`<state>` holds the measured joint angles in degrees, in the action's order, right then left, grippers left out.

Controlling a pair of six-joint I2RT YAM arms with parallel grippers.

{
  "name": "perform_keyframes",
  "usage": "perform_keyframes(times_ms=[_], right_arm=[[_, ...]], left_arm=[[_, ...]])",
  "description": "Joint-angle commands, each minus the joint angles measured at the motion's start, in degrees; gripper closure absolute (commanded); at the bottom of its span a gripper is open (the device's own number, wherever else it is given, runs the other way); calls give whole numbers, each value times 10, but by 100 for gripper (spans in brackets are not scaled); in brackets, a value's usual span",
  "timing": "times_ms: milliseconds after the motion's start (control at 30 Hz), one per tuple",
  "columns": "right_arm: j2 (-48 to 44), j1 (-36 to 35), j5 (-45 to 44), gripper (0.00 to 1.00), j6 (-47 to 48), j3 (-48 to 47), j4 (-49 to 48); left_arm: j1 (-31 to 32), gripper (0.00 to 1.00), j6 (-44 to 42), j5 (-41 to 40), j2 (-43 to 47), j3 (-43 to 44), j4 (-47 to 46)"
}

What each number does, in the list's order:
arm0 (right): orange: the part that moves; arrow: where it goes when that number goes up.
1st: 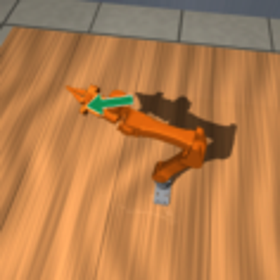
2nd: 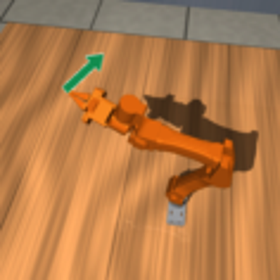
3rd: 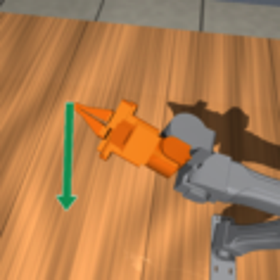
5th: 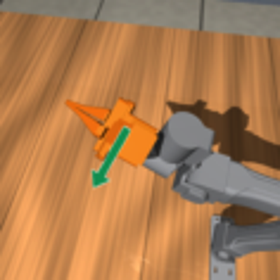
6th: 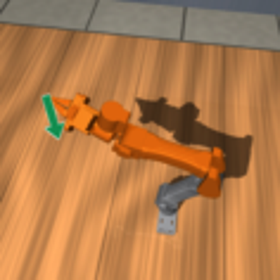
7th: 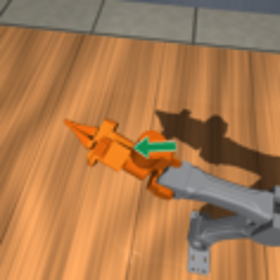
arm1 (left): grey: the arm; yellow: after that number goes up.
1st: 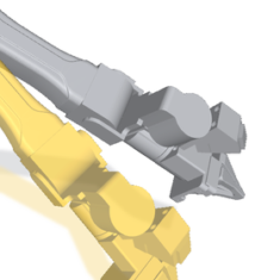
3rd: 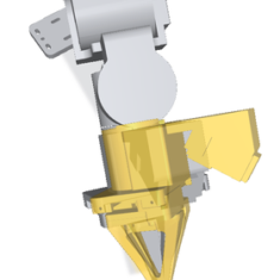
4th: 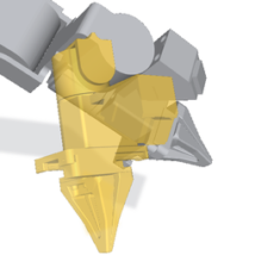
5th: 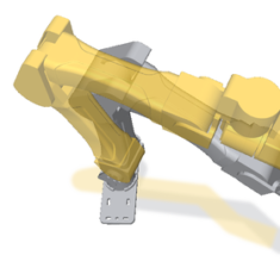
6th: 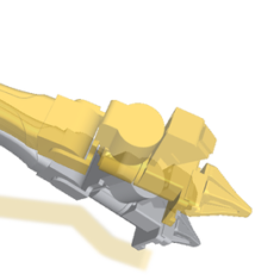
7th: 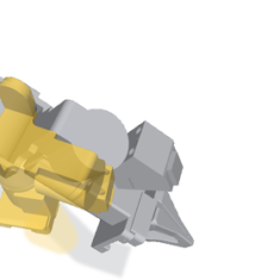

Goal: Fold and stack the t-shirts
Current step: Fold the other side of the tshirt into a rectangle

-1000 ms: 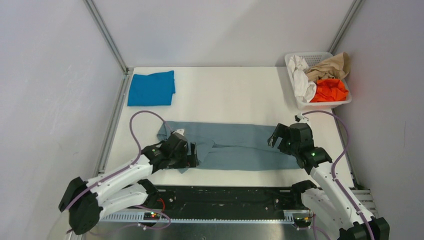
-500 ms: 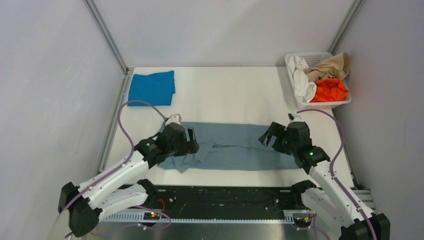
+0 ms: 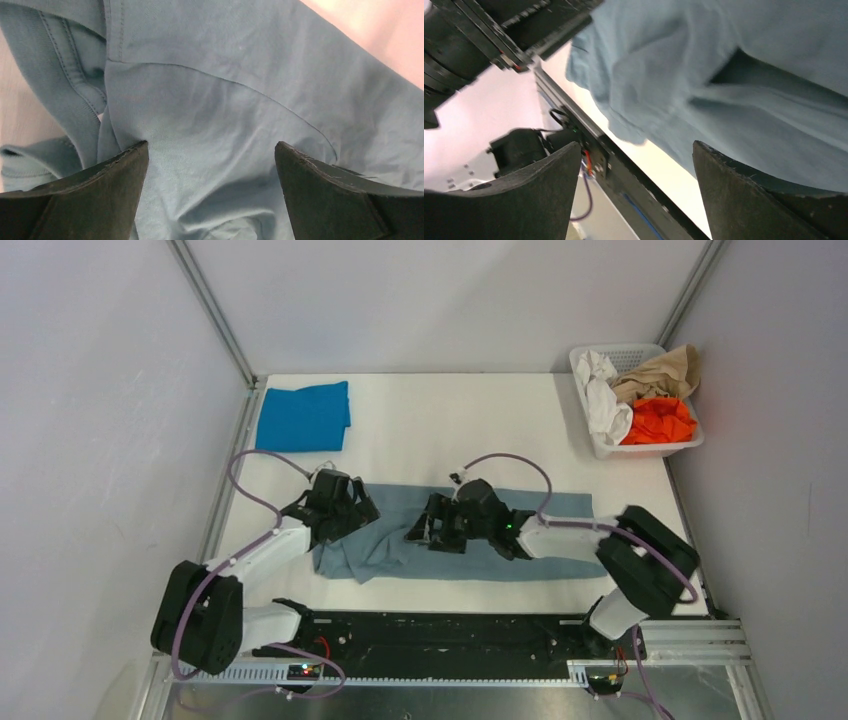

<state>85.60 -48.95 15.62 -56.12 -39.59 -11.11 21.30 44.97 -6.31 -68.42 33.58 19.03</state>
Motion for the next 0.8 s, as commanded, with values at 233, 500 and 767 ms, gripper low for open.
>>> perform_keyframes(times_ms=[233,500,767], right_arm=[[149,-35,-1,26,-117,-86,-132],[167,-40,-51,32,-108,-92,-121],[168,-39,-115,82,-88,-100,-82]], left_arm=[[-32,0,-17,36,-33,-31,-81],[-50,0,-28,31,-32,-42,-80],[-52,0,-33,32,-39,-38,-80]])
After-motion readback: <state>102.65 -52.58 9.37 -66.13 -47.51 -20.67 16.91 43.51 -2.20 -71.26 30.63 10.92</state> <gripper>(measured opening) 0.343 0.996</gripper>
